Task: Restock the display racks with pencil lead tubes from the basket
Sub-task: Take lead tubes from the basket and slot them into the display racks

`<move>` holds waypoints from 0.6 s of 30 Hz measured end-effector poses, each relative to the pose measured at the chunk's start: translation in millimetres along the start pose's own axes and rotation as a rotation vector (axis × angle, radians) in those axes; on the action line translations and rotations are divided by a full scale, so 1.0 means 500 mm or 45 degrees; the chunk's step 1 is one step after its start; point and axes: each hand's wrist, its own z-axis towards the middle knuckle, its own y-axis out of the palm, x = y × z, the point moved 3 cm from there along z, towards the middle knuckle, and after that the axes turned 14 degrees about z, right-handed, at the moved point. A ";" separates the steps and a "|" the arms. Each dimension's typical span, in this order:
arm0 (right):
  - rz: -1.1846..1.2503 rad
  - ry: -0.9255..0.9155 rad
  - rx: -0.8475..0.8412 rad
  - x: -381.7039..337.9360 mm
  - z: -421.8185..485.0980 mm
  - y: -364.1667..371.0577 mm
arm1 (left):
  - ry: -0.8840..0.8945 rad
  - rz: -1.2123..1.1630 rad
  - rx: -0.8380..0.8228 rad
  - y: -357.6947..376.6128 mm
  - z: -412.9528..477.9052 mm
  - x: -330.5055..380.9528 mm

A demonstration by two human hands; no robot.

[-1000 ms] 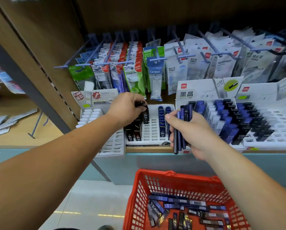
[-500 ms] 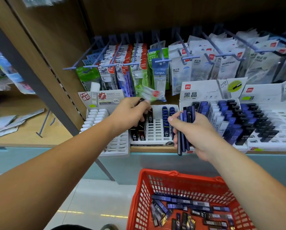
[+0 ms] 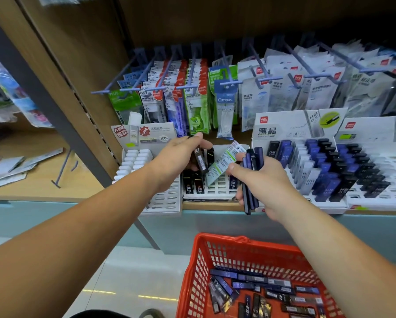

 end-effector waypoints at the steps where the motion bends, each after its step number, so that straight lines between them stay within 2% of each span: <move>1: 0.005 0.000 0.002 0.001 0.000 0.000 | -0.008 0.025 0.001 -0.002 -0.002 0.001; 4: 0.081 0.011 0.000 -0.002 -0.003 0.001 | 0.010 -0.116 -0.098 -0.002 -0.009 0.005; 7: 0.078 0.050 -0.096 -0.007 -0.012 0.008 | 0.167 -0.132 -0.163 0.007 -0.017 0.020; 10: 0.040 0.063 -0.181 -0.012 -0.017 0.008 | 0.274 -0.110 -0.083 0.021 -0.024 0.043; 15: 0.067 -0.010 0.047 -0.020 -0.012 -0.040 | 0.309 0.036 0.085 0.051 -0.014 0.054; 18: 0.158 -0.034 0.098 -0.025 -0.014 -0.058 | 0.317 0.316 0.208 0.073 0.000 0.039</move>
